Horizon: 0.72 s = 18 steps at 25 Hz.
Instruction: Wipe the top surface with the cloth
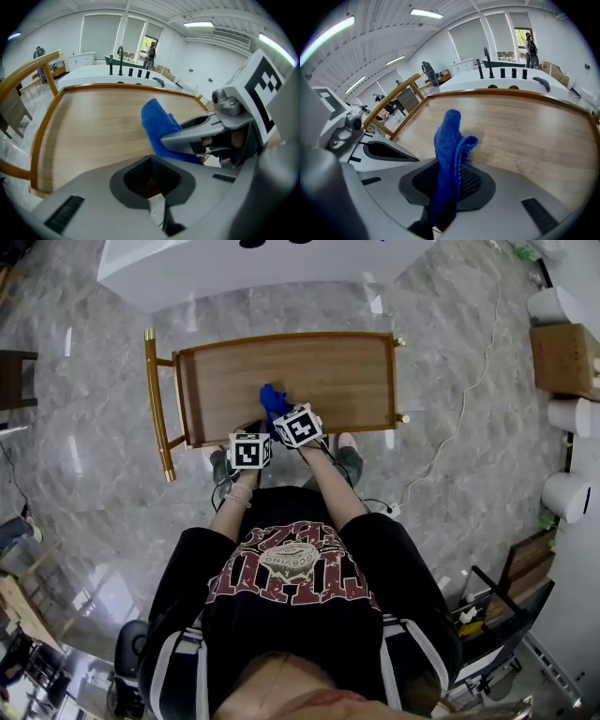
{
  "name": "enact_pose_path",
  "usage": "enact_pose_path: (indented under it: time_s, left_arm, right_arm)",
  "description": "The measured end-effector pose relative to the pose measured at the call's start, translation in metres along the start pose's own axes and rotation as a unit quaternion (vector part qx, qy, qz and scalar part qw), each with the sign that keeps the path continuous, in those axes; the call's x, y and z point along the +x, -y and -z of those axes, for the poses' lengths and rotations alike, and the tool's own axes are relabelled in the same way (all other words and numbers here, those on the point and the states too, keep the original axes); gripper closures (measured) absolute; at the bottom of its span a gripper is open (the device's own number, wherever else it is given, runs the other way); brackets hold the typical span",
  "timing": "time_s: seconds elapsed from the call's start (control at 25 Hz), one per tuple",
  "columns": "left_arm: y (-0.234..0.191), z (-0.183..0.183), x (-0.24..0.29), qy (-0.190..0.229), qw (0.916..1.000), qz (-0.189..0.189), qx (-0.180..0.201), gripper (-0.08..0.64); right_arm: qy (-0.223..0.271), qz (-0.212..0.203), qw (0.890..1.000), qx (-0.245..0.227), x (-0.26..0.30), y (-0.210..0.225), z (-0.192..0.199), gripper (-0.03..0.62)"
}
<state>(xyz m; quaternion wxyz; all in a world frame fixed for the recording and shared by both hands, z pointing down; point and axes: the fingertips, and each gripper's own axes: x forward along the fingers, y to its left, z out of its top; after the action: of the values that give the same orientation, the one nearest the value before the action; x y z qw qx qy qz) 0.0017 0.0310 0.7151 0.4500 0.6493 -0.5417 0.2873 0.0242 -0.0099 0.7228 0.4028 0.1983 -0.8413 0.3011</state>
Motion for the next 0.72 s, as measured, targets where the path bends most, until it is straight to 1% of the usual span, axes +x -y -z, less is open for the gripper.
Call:
enact_pose_path:
  time_s: [0.24,0.44,0.56,0.72]
  left_arm:
    - [0.013,-0.003,0.007,-0.008,0.9998,0.012,0.017,0.512]
    - [0.02,-0.008,0.016,-0.013,0.9995,0.019,0.019,0.512]
    - [0.033,-0.012,0.022,-0.017,0.9991,0.032,0.023,0.512]
    - [0.051,-0.016,0.029,-0.027,0.9977,0.046,0.043,0.512]
  right_arm:
    - [0.003,0.005,1.0,0.008,-0.008,0.01,0.002,0.505]
    - [0.003,0.022,1.0,0.019,-0.015,0.028,0.012,0.503]
    - [0.004,0.034,0.999,0.035,-0.024,0.042,0.019,0.504]
    - [0.007,0.047,0.998,0.051,-0.034,0.057,0.025,0.505]
